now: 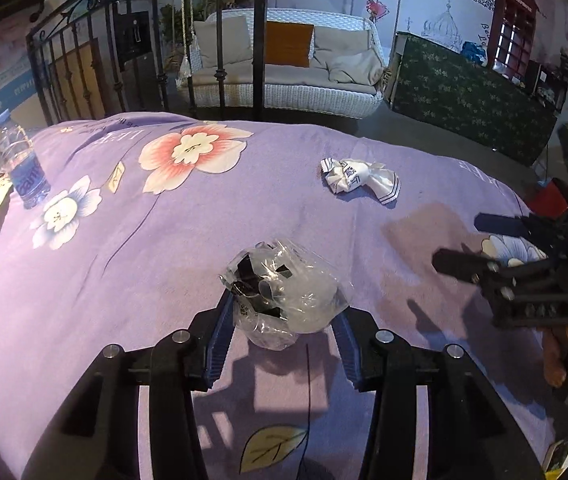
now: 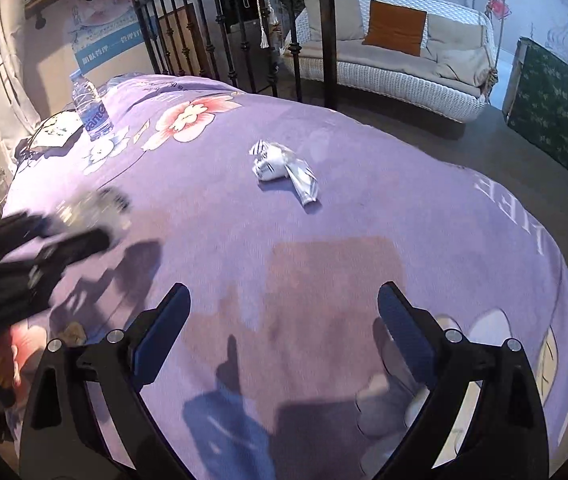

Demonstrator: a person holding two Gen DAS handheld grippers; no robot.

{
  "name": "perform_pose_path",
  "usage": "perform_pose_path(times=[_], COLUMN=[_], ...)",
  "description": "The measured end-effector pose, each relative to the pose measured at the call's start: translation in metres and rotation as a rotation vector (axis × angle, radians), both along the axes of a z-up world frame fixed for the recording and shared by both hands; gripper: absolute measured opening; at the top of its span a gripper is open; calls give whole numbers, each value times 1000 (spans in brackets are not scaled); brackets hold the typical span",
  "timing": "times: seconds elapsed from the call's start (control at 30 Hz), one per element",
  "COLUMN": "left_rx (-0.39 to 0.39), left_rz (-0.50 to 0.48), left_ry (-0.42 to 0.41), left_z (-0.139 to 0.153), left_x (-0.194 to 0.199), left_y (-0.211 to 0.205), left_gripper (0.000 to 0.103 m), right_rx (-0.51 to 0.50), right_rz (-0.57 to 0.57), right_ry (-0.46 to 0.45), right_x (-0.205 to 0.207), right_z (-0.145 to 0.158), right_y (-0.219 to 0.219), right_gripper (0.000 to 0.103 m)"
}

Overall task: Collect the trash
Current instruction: 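Grasp the clear plastic bag with the left tool while the right tool grasps the white printed wrapper, then carry the clear plastic bag to the bin and open the left tool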

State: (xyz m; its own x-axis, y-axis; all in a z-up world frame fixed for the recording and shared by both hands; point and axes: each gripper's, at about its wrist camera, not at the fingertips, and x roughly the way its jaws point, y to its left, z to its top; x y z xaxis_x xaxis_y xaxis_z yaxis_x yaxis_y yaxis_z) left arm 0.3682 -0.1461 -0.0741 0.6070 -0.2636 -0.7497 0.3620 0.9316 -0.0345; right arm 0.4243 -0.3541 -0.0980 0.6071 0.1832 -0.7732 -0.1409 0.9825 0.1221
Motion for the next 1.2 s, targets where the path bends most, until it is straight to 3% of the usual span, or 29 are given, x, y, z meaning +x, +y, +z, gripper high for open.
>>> perform_pose_path(times=[0.13,0.33,0.5,0.53,0.57,0.6,0.67,0.77,0.93,1.2], left_rx=[-9,46,32,33,35,33,29,33,15,-1], left_rz=[7,18,16,14,11,11,7,9,18,37], left_ry=[21,-6,18,20,23,27,34,22,16,-8], left_z=[-2,-4,-10,-11,-12,-13,-13,-11,-5,10], left_x=[-14,-24,-23,-22,-22,-22,-23,-26,-36,-73], left_y=[18,29,34,33,34,34,35,37,44,62], left_gripper=[45,45,45,45,45,45,45,45,45,45], right_rx=[-31,-86,-143,-159,-168,-171,-163,-181,-111,-66], right_rz=[4,-19,-48,-52,-55,-55,-39,-41,-33,39], right_ry=[1,7,-11,-7,3,18,36,9,4,-7], right_x=[27,76,107,112,118,122,127,120,96,24], right_z=[-1,-7,-12,-16,-19,-23,-28,-26,-16,10], right_y=[16,32,42,44,45,45,48,52,48,59], right_gripper=[92,85,81,78,65,45,33,31,31,31])
